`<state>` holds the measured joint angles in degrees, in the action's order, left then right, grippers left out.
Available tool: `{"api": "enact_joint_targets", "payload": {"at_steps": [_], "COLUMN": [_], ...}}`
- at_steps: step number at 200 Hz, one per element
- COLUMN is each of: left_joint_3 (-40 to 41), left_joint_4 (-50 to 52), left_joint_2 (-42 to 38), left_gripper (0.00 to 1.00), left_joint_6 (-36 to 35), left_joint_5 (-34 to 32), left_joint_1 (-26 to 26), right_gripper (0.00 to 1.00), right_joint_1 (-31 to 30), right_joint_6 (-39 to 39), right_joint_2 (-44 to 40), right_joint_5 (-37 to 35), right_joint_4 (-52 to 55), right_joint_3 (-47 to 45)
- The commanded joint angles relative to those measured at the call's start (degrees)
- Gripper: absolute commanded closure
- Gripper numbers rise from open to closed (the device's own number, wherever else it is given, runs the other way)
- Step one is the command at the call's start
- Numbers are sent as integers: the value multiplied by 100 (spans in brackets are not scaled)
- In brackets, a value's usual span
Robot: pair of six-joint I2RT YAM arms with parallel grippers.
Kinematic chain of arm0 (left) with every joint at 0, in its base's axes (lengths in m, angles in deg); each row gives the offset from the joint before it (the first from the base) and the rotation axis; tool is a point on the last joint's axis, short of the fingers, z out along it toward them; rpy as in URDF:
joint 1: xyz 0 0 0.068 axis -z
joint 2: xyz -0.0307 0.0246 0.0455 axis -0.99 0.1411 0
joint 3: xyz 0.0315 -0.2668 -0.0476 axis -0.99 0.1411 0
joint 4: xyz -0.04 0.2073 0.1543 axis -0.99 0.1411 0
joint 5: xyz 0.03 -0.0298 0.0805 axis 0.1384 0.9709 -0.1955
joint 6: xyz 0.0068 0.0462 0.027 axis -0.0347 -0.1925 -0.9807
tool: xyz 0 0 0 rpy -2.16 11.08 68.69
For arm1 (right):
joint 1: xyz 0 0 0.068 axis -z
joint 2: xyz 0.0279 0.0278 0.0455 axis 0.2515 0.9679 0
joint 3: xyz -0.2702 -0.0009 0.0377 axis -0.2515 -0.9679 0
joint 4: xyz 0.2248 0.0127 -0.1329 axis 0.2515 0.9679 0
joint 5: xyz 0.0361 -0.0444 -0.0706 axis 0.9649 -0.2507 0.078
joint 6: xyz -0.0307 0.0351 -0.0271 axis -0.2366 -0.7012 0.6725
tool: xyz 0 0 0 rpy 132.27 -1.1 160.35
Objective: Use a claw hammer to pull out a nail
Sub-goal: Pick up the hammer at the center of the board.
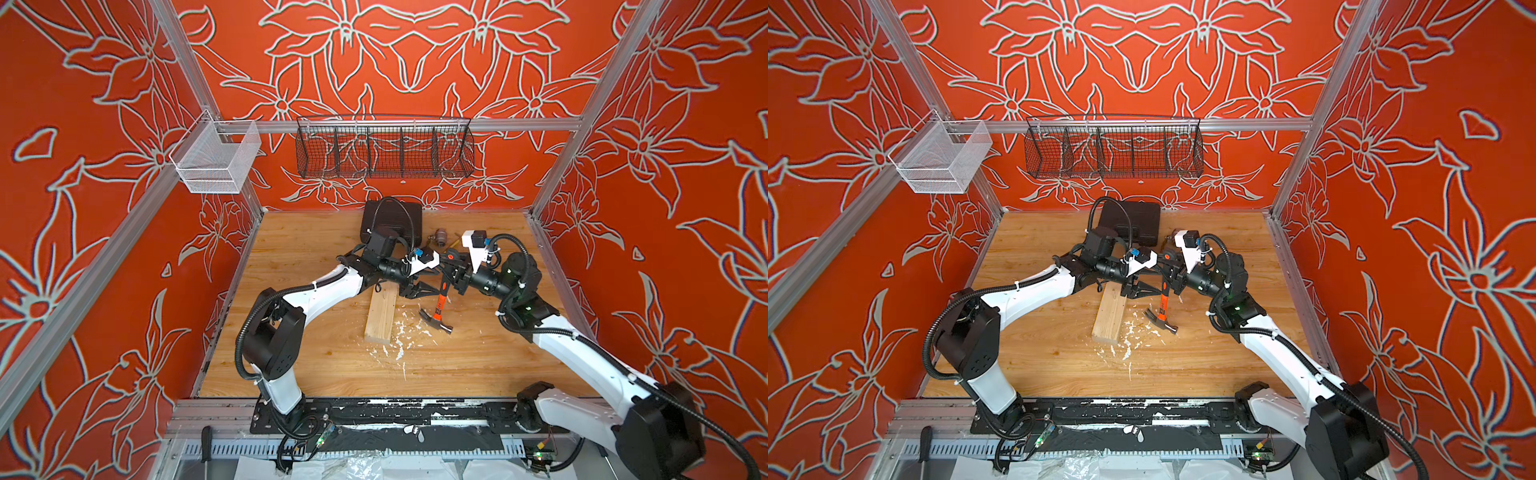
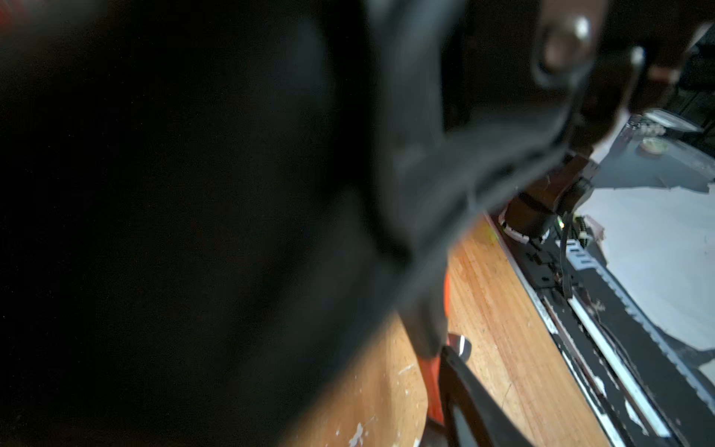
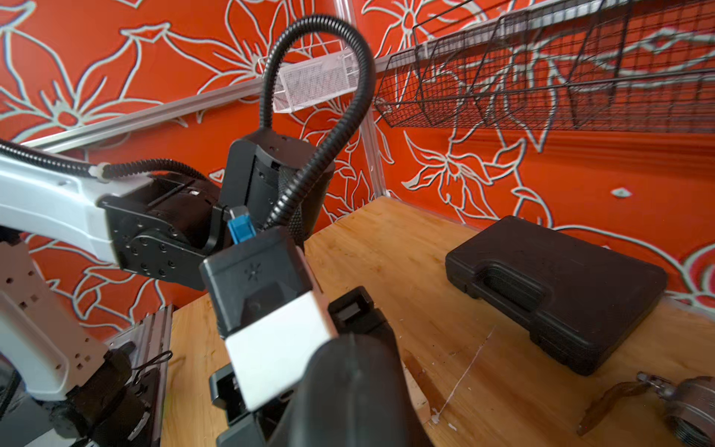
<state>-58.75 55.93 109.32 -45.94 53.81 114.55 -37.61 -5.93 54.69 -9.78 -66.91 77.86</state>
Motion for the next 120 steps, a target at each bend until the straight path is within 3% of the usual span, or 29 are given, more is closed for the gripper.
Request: {"api": "enact_joint_targets", "payload": {"at_steps": [1, 37, 64, 92, 120], "left_joint_3": [97, 374, 552, 839, 843], "left_joint_4": [-126, -418, -942, -1999, -1898], "left_joint_2": [-71, -167, -232, -343, -469], "left_gripper": [38, 40, 42, 36, 34], "left_joint_6": [-58, 26, 466, 1477, 1492], "left_joint_5": [145, 263, 260, 338, 517], "left_joint_1": [65, 82, 67, -140, -198], "right_gripper": [100, 100, 100, 100, 100], "right_joint_1": [-94, -103, -104, -104, -95], "right_joint_6": [226, 296, 291, 421, 524], "right_joint_2": [10, 31, -28, -96, -183], "right_joint_5": [1, 2, -111, -150, -227], "right_joint_4": [-661, -725, -874, -681, -646], "right_joint_3": [371, 563, 598, 677, 620]}}
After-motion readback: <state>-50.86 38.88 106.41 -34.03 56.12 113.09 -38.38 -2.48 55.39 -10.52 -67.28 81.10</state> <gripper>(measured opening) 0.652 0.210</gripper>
